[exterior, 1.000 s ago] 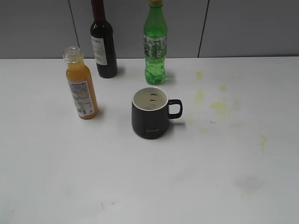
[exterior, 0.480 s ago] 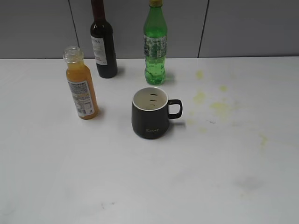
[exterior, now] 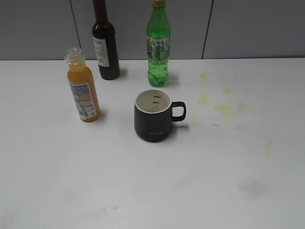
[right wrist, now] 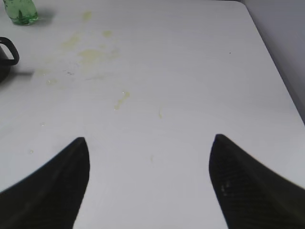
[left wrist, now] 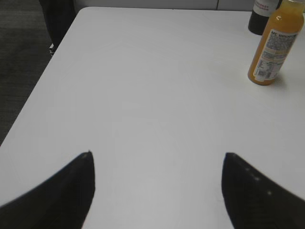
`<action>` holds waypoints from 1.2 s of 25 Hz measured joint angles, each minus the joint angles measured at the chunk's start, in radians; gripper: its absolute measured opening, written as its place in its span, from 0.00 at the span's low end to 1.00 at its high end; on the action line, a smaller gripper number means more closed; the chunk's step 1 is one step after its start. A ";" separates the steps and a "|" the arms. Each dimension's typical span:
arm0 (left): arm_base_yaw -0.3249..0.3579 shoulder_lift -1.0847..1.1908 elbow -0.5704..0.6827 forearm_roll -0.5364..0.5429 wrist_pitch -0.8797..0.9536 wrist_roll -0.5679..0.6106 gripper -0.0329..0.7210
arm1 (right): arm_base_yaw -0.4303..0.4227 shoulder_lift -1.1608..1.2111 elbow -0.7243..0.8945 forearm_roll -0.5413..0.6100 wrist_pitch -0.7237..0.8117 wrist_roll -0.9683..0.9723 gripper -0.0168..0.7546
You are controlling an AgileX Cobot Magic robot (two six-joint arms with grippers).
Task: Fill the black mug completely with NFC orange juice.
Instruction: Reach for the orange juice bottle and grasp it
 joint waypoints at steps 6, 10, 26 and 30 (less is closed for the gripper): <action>0.000 0.000 -0.010 0.000 -0.031 0.000 0.88 | 0.000 0.000 0.000 0.000 0.000 0.000 0.79; 0.000 0.012 -0.015 0.001 -0.219 0.000 0.88 | 0.000 0.000 0.000 0.001 0.000 0.000 0.79; -0.036 0.797 -0.014 -0.064 -1.151 0.000 0.87 | 0.000 0.000 0.000 0.001 0.000 0.000 0.79; -0.124 0.958 -0.011 -0.066 -1.263 0.000 0.86 | 0.000 0.000 0.000 0.001 0.000 0.000 0.79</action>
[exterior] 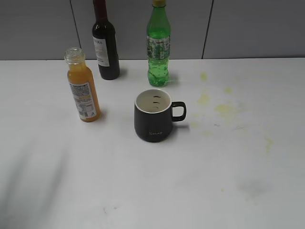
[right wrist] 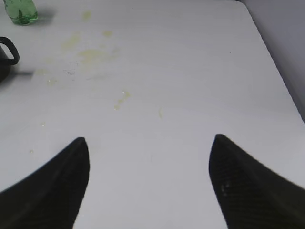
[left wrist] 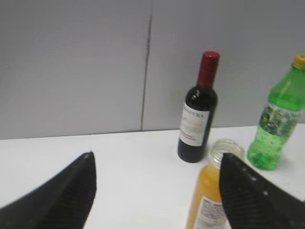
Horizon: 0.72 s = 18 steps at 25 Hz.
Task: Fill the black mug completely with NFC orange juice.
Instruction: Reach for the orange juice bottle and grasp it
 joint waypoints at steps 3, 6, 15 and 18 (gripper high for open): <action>-0.068 0.112 0.023 0.000 -0.114 0.000 0.86 | 0.000 0.000 0.000 0.000 0.000 0.000 0.79; -0.111 0.232 0.060 0.007 -0.237 0.000 0.85 | 0.000 0.000 0.000 0.000 0.000 0.000 0.79; -0.121 0.617 0.083 0.130 -0.616 -0.001 0.89 | 0.000 0.000 0.000 0.002 0.000 0.000 0.79; -0.121 0.719 0.074 0.132 -0.676 -0.002 0.92 | 0.000 0.000 0.000 0.002 0.000 0.000 0.79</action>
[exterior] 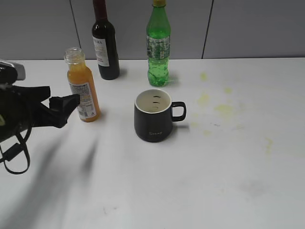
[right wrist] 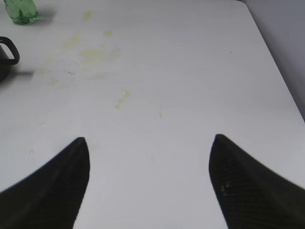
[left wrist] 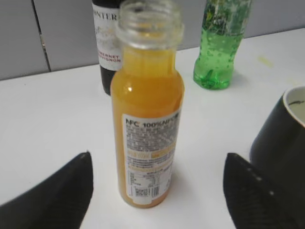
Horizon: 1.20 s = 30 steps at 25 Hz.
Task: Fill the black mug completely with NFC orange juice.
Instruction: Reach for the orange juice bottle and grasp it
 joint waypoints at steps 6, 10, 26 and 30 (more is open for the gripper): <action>0.000 0.147 -0.064 0.000 -0.072 -0.002 0.93 | 0.000 0.000 0.000 0.000 0.000 0.000 0.79; 0.000 0.235 -0.131 -0.001 -0.082 -0.002 0.93 | 0.000 0.000 0.000 0.000 0.000 0.000 0.79; 0.000 0.486 -0.394 -0.001 -0.112 -0.002 0.90 | 0.000 0.000 0.000 0.000 0.000 0.000 0.79; 0.000 0.512 -0.408 0.002 -0.129 -0.002 0.78 | 0.000 0.000 0.000 0.000 0.000 0.000 0.79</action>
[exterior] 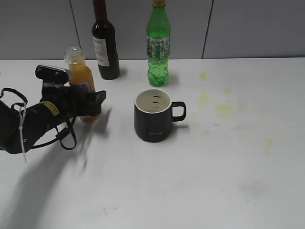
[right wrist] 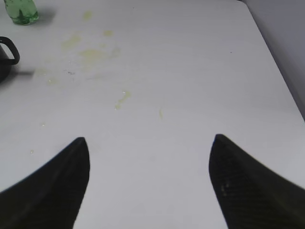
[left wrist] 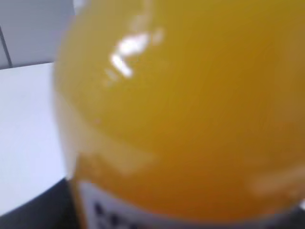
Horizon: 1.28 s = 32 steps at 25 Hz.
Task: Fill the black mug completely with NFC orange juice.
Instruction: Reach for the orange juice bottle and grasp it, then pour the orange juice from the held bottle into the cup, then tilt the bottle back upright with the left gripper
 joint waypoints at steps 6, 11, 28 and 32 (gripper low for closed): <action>0.000 0.003 -0.001 0.000 -0.009 0.000 0.66 | 0.000 0.000 0.000 0.000 0.000 0.000 0.79; 0.000 -0.011 0.008 0.037 -0.009 0.000 0.66 | 0.000 0.000 0.000 0.001 0.001 0.000 0.79; -0.092 -0.179 -0.005 0.184 0.212 0.141 0.66 | 0.000 0.000 0.000 0.001 0.001 0.000 0.79; -0.104 -0.179 -0.082 0.186 0.329 0.186 0.66 | 0.000 0.000 0.000 0.001 0.001 0.000 0.79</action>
